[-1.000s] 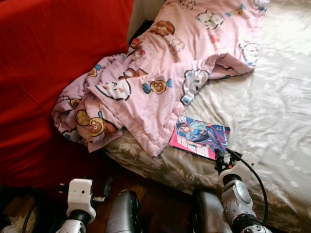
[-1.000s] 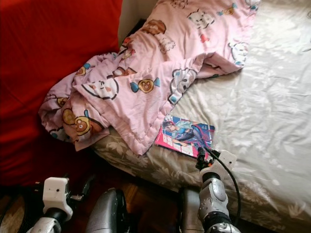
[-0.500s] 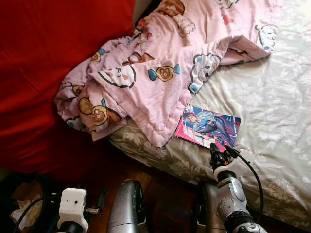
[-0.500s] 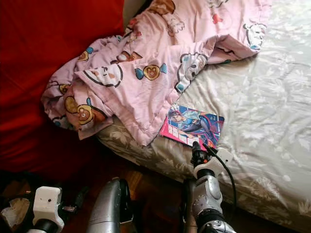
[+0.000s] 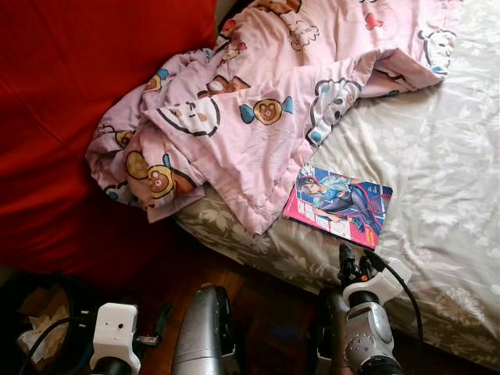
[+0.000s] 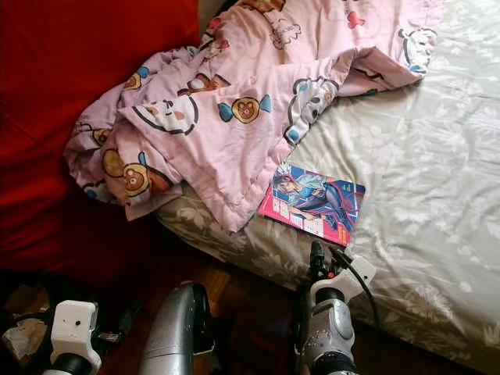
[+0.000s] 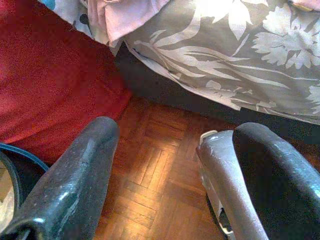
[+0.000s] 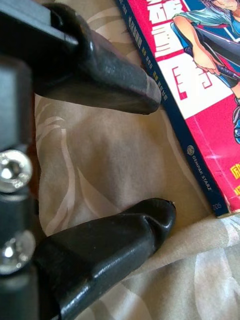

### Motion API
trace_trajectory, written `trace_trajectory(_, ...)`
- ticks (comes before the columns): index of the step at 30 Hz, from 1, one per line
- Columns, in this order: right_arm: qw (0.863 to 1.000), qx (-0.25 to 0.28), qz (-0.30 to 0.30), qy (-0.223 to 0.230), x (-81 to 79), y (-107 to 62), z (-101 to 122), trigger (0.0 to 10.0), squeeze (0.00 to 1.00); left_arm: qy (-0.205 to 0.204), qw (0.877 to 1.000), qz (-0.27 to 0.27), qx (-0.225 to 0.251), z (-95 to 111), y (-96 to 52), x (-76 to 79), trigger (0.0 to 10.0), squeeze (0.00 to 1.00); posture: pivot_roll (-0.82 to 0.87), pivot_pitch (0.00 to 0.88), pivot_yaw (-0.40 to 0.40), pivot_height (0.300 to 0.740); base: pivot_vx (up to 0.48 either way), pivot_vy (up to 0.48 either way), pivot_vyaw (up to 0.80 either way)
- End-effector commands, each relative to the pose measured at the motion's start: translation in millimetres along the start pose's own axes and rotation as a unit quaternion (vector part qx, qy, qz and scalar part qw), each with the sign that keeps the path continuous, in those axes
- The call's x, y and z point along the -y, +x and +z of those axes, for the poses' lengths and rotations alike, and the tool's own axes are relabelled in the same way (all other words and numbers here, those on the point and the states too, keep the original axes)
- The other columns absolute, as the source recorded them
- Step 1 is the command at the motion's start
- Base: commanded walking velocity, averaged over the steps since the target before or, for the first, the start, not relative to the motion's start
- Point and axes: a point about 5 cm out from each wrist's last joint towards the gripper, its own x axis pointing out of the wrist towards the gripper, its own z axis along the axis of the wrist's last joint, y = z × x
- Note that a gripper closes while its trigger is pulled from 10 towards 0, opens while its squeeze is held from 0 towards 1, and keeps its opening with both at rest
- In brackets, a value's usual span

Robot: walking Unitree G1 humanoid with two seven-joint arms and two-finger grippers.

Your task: Clean up the room

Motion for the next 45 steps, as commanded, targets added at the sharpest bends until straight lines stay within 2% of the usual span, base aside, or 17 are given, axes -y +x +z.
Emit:
trace_trajectory(1, 0.999, -0.027, -0.024, 0.017, 7.7, -9.1, -15.1, 10.0, 0.0, 0.01, 1.0, 0.008, -0.024, -6.8, -5.4, -6.6, 10.0, 0.0, 0.13, 0.346, 0.136, 0.584, 0.0, 0.0, 0.0)
trace_trajectory(8, 0.999, -0.022, -0.021, 0.027, 7.5, -4.1, -8.6, 10.0, 0.0, 0.016, 1.0, 0.007, -0.022, -5.0, -3.1, -7.0, 10.0, 0.0, 0.14, 0.348, 0.143, 0.584, 0.0, 0.0, 0.0)
trace_trajectory(11, 0.999, -0.019, -0.019, 0.044, 7.8, -2.2, -6.1, 10.0, 0.0, 0.018, 1.0, 0.006, -0.022, -4.0, -4.4, -6.4, 10.0, 0.0, 0.14, 0.347, 0.146, 0.584, 0.0, 0.0, 0.0)
trace_trajectory(13, 0.997, -0.009, -0.027, 0.069, 11.2, 3.3, 3.2, 10.0, 0.0, 0.021, 0.999, 0.003, -0.025, -4.9, -7.6, -5.6, 10.0, 0.0, 0.16, 0.355, 0.154, 0.584, 0.0, 0.0, 0.0)
trace_trajectory(17, 0.997, 0.0, -0.027, 0.079, 11.4, 7.1, 9.8, 10.0, 0.0, 0.024, 0.999, 0.002, -0.028, -5.7, -8.5, -6.1, 10.0, 0.0, 0.16, 0.357, 0.155, 0.584, 0.0, 0.0, 0.0)
trace_trajectory(23, 0.987, 0.033, -0.09, 0.129, 33.4, 7.9, 25.9, 10.0, 0.0, 0.027, 0.999, 0.002, -0.027, -4.8, -7.7, -7.6, 10.0, 0.0, 0.16, 0.359, 0.159, 0.584, 0.0, 0.0, 0.0)
trace_trajectory(24, 0.983, 0.046, -0.108, 0.139, 42.4, 6.3, 31.0, 10.0, 0.0, 0.027, 0.999, 0.001, -0.027, -4.4, -7.2, -7.5, 10.0, 0.0, 0.16, 0.359, 0.163, 0.584, 0.0, 0.0, 0.0)
trace_trajectory(26, 0.981, 0.052, -0.115, 0.144, 46.4, 5.3, 33.2, 10.0, 0.0, 0.028, 0.999, 0.001, -0.026, -4.3, -7.1, -7.5, 10.0, 0.0, 0.16, 0.359, 0.163, 0.584, 0.0, 0.0, 0.0)
trace_trajectory(27, 0.974, 0.07, -0.139, 0.167, 60.1, 0.6, 38.1, 10.0, 0.0, 0.029, 0.999, 0.001, -0.026, -4.0, -6.6, -7.7, 10.0, 0.0, 0.16, 0.356, 0.165, 0.584, 0.0, 0.0, 0.0)
trace_trajectory(30, 0.968, 0.083, -0.152, 0.183, 70.3, -3.4, 41.8, 10.0, 0.0, 0.031, 0.999, -0.001, -0.025, -3.6, -5.6, -7.9, 10.0, 0.0, 0.16, 0.356, 0.167, 0.584, 0.0, 0.0, 0.0)
trace_trajectory(35, 0.968, 0.082, -0.138, 0.195, 65.5, -0.7, 41.1, 10.0, 0.0, 0.039, 0.999, -0.005, -0.024, -3.1, -4.1, -7.9, 10.0, 0.0, 0.16, 0.345, 0.169, 0.584, 0.0, 0.0, 0.0)
trace_trajectory(37, 0.976, 0.072, -0.086, 0.189, 45.2, 9.8, 42.8, 10.0, 0.0, 0.044, 0.999, -0.006, -0.022, -2.4, -2.8, -7.7, 10.0, 0.0, 0.16, 0.339, 0.169, 0.584, 0.0, 0.0, 0.0)
trace_trajectory(39, 0.978, 0.072, -0.06, 0.187, 33.6, 15.2, 44.4, 10.0, 0.0, 0.045, 0.999, -0.006, -0.022, -2.8, -2.2, -8.2, 10.0, 0.0, 0.16, 0.332, 0.167, 0.584, 0.0, 0.0, 0.0)
trace_trajectory(45, 0.978, 0.073, -0.049, 0.192, 22.2, 18.7, 42.5, 10.0, 0.0, 0.047, 0.999, -0.005, -0.021, -2.8, -1.8, -8.3, 10.0, 0.0, 0.16, 0.326, 0.166, 0.584, 0.0, 0.0, 0.0)
